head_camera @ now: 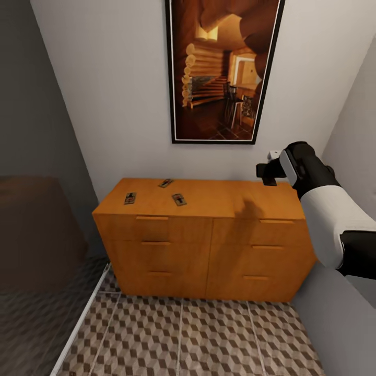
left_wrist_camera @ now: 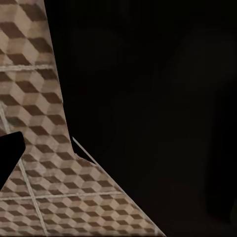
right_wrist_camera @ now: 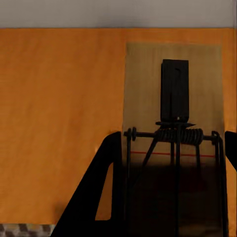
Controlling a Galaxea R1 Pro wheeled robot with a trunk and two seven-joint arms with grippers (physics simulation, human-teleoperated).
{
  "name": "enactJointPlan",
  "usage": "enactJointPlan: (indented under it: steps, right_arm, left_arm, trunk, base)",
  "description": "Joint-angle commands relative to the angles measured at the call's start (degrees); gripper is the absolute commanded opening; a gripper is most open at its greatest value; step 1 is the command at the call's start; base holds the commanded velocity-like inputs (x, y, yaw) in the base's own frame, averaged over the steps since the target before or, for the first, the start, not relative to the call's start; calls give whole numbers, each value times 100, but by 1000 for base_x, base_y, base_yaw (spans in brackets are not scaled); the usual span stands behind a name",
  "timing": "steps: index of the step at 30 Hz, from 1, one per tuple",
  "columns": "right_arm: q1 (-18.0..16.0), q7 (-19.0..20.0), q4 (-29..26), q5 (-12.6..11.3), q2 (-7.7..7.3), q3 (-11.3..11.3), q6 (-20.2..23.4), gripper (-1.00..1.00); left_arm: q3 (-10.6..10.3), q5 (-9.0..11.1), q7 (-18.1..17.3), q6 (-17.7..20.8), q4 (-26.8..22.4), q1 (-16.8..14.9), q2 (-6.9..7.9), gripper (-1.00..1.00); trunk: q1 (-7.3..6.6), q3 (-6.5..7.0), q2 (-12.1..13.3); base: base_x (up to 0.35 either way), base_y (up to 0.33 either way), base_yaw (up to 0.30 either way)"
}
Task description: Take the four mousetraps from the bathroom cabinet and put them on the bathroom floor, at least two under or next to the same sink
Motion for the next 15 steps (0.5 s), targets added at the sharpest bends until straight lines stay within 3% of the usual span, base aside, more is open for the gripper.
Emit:
enactJointPlan:
  steps: [1, 15]
  right_arm:
    - [-3, 26, -4, 0, -4, 12, 21, -100]
    - [-4, 26, 25, 0, -3, 21, 7, -100]
  left_arm:
    - [-34, -6, -4, -9, -10, 3, 2, 100]
    - [-34, -6, -4, -13, -10, 3, 2, 100]
  trunk:
    - [-4, -4, -3]
    - [-4, -4, -3]
  base:
    - [-329, 0, 0]
    - [-331, 0, 0]
